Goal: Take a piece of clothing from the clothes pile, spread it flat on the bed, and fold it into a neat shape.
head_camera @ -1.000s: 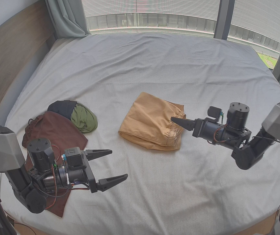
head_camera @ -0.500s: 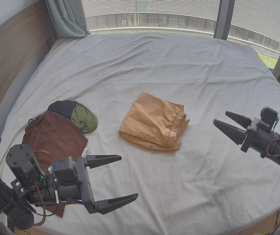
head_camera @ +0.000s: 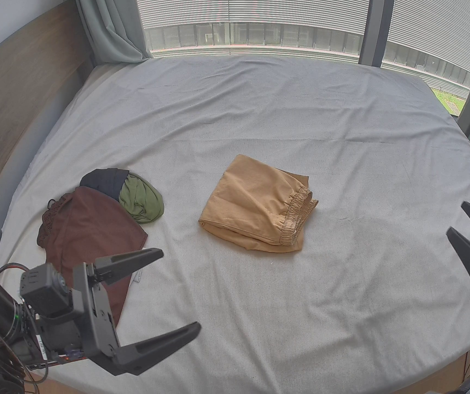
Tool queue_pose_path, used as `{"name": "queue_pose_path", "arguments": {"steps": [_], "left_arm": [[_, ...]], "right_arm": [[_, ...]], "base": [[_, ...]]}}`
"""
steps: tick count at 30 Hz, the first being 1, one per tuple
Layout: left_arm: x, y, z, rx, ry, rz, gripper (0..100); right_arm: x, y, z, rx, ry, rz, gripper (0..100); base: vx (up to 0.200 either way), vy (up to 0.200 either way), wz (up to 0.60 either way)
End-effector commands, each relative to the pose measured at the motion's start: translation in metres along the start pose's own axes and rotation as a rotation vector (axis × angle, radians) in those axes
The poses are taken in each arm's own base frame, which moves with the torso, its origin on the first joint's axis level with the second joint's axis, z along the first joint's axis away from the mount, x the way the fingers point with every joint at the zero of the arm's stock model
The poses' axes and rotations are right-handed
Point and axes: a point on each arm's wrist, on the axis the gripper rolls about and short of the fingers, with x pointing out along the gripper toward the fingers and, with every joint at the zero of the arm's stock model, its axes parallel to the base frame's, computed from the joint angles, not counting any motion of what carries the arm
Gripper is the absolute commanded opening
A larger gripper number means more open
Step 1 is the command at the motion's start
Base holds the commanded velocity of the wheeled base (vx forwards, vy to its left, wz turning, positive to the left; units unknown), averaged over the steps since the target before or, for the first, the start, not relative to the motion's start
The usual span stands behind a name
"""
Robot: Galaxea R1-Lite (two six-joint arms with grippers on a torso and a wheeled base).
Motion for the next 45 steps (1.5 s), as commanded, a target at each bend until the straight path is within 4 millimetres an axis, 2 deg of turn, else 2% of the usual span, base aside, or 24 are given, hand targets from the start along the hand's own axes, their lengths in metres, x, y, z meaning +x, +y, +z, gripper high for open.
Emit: {"name": "queue_pose_path", "arguments": {"steps": [1, 4, 5, 6, 10, 12, 13, 14, 15, 17, 22, 23, 25, 28, 30, 35, 38, 45], "left_arm": [[-0.039, 0.001, 0.021, -0.013, -0.131, 0.211, 100], [-0.053, 0.006, 0.029, 0.022, -0.172, 0.293, 100], [-0.053, 0.006, 0.029, 0.022, -0.172, 0.293, 100], [-0.061, 0.005, 0.032, 0.035, -0.177, 0.335, 100], [-0.081, -0.006, 0.033, 0.059, -0.149, 0.376, 100], [-0.091, -0.011, 0.03, 0.08, -0.114, 0.418, 100], [-0.101, -0.015, 0.027, 0.096, -0.091, 0.466, 100], [-0.102, -0.015, 0.027, 0.097, -0.088, 0.473, 100], [-0.117, -0.024, 0.022, 0.107, -0.061, 0.541, 100], [-0.132, -0.036, 0.014, 0.116, -0.044, 0.594, 100], [-0.157, -0.063, -0.014, 0.117, 0.016, 0.714, 100], [-0.165, -0.073, -0.031, 0.096, 0.053, 0.747, 100], [-0.173, -0.083, -0.05, 0.074, 0.098, 0.764, 100], [-0.177, -0.089, -0.049, 0.062, 0.109, 0.812, 100], [-0.177, -0.084, -0.049, 0.106, 0.054, 0.931, 100], [-0.18, -0.081, -0.056, 0.119, 0.113, 1.083, 100], [-0.18, -0.081, -0.056, 0.116, 0.11, 1.067, 100], [-0.18, -0.081, -0.056, 0.097, 0.103, 1.064, 100]], "right_arm": [[-0.091, 0.037, -0.018, -0.068, -0.091, -0.081, 100], [-0.115, 0.048, -0.038, -0.059, -0.065, -0.056, 100], [-0.115, 0.048, -0.038, -0.059, -0.065, -0.056, 100], [-0.122, 0.05, -0.05, -0.035, -0.026, -0.046, 100], [-0.13, 0.053, -0.066, -0.038, 0.028, -0.068, 100], [-0.132, 0.052, -0.078, -0.001, 0.109, -0.114, 100], [-0.134, 0.051, -0.08, -0.004, 0.144, -0.181, 100], [-0.134, 0.051, -0.08, -0.006, 0.143, -0.194, 100], [-0.135, 0.047, -0.077, -0.057, 0.111, -0.385, 100], [-0.136, 0.044, -0.077, -0.096, 0.108, -0.512, 100], [-0.136, 0.043, -0.077, -0.117, 0.095, -0.54, 100], [-0.136, 0.043, -0.077, -0.109, 0.095, -0.535, 100], [-0.136, 0.043, -0.077, -0.096, 0.093, -0.535, 100], [-0.135, 0.044, -0.077, -0.096, 0.091, -0.503, 100], [-0.135, 0.045, -0.077, -0.161, 0.107, -0.452, 100], [-0.135, 0.044, -0.078, -0.17, 0.114, -0.506, 100], [-0.137, 0.043, -0.083, -0.117, 0.155, -0.56, 100], [-0.137, 0.043, -0.084, -0.129, 0.164, -0.539, 100]], "base": [[0.0, 0.0, 0.0], [0.0, 0.0, 0.0], [0.0, 0.0, 0.0], [0.0, 0.0, 0.0], [0.0, 0.0, 0.0], [0.0, 0.0, 0.0], [0.0, 0.0, 0.0], [0.0, 0.0, 0.0], [0.0, 0.0, 0.0], [0.0, 0.0, 0.0], [0.0, 0.0, 0.0], [0.0, 0.0, 0.0], [0.0, 0.0, 0.0], [0.0, 0.0, 0.0], [0.0, 0.0, 0.0], [0.0, 0.0, 0.0], [0.0, 0.0, 0.0], [0.0, 0.0, 0.0]]}}
